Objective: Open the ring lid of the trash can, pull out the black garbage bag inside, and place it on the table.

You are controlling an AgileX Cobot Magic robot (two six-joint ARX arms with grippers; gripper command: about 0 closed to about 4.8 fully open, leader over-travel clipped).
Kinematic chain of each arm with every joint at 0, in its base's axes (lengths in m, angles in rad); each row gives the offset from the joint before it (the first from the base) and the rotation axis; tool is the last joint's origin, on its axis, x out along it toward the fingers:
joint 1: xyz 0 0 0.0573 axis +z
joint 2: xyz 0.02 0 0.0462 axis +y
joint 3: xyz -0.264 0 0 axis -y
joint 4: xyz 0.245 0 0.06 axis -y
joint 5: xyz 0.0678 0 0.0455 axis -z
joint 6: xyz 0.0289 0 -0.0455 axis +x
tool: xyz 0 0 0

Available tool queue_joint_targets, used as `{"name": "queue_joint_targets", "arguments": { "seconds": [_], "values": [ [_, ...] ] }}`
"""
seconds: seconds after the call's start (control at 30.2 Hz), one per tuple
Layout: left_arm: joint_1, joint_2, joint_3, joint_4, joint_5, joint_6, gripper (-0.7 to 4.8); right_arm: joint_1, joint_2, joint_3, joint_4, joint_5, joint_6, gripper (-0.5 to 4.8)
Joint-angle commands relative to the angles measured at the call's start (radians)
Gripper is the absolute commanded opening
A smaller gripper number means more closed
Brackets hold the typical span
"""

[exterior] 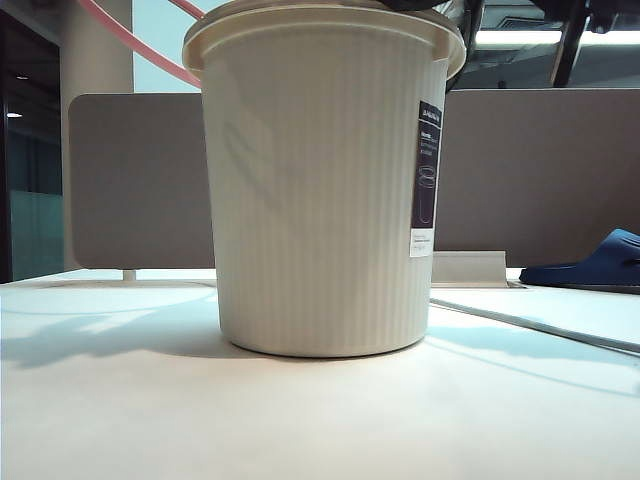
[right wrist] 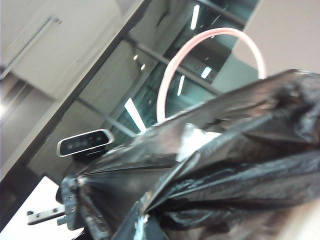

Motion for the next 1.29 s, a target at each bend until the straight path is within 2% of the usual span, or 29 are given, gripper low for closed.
{"name": "queue_joint_targets", "arguments": {
  "seconds": [0.03, 0.36, 0.63, 0.86, 1.06, 1.29],
  "values": [
    [-0.001, -0.004, 0.007, 0.009, 0.006, 0.004, -0.06, 0.002, -0.006, 0.043, 0.014, -0.033, 0.007, -0.01],
    [-0.001, -0.005, 0.007, 0.038, -0.024, 0.0, -0.06, 0.029, -0.005, 0.242, -0.055, -0.114, 0.05, -0.01],
    [-0.002, -0.005, 0.008, 0.055, -0.023, -0.013, -0.06, 0.1, -0.002, 0.245, -0.196, -0.139, -0.064, -0.01],
    [-0.002, -0.005, 0.008, 0.055, -0.023, -0.016, -0.06, 0.103, -0.003, 0.273, -0.189, -0.15, -0.059, -0.01],
    [-0.002, -0.005, 0.013, 0.068, -0.023, -0.019, -0.06, 0.108, -0.003, 0.351, -0.198, -0.184, -0.054, -0.01],
    [-0.003, -0.005, 0.013, 0.078, -0.015, -0.019, -0.06, 0.109, -0.002, 0.354, -0.22, -0.234, -0.067, -0.01]
  ]
}}
